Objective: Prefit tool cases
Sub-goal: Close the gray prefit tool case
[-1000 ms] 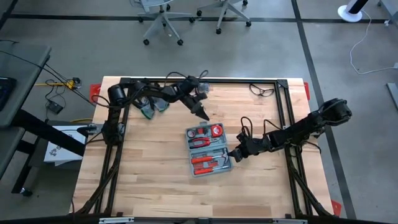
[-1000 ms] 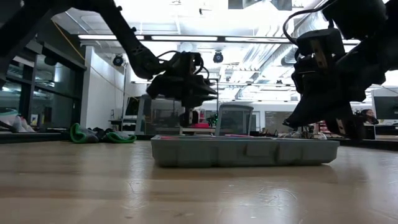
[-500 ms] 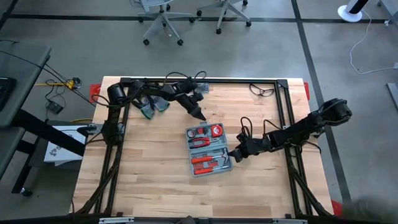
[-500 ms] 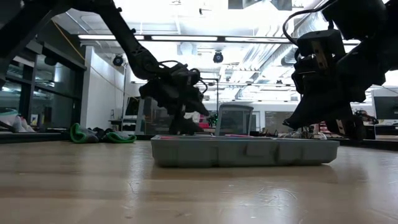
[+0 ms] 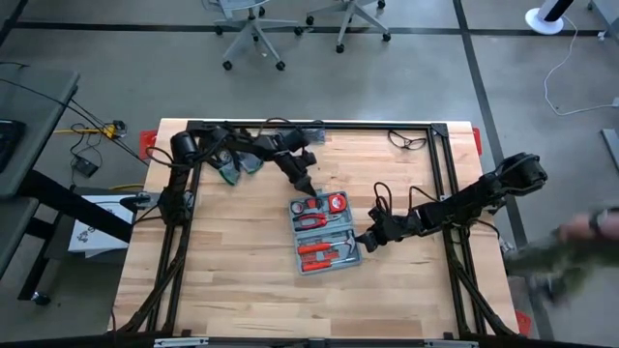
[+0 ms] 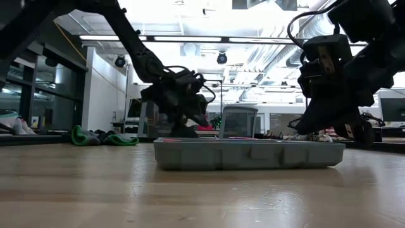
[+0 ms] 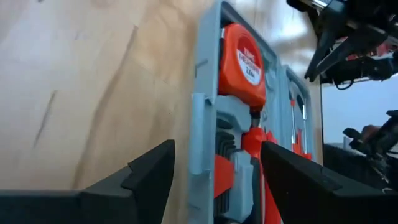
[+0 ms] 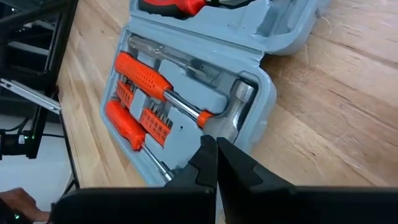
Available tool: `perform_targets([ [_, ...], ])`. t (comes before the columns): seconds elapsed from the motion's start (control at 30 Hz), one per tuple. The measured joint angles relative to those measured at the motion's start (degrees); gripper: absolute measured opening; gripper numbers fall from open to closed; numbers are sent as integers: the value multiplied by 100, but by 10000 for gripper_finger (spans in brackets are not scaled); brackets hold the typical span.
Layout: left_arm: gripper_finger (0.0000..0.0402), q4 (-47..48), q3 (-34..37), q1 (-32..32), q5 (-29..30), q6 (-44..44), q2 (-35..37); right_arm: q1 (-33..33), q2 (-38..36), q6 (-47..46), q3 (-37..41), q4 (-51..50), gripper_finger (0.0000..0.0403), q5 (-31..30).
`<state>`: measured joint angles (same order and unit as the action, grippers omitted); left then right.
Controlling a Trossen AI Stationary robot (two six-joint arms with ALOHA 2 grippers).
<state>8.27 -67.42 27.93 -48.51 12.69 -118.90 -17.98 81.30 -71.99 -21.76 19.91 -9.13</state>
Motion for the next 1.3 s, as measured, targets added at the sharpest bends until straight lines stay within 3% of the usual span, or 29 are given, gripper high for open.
perform_targets([
  [0.17, 220, -23, 0, -77, 83, 6, -3, 0, -2, -2, 0, -4, 0, 0],
  [0.27, 189, -41, 0, -77, 104, 59, -8, 0, 0, 0, 0, -29, 0, 0],
  [0.57, 13, -76, 7, -73, 132, 72, -12, 0, 0, -2, 1, -51, 0, 0],
  [0.83, 6, -51, 29, -51, 78, 166, 84, 70, -2, -184, 0, -45, 0, 4],
  [1.03, 3, 55, 24, -63, -38, 225, 587, 301, -9, -168, 1, 43, 0, 26],
  [1.3, 1, 57, 17, -422, 150, 520, 1086, 675, -126, 347, 2, 258, 0, 1136],
])
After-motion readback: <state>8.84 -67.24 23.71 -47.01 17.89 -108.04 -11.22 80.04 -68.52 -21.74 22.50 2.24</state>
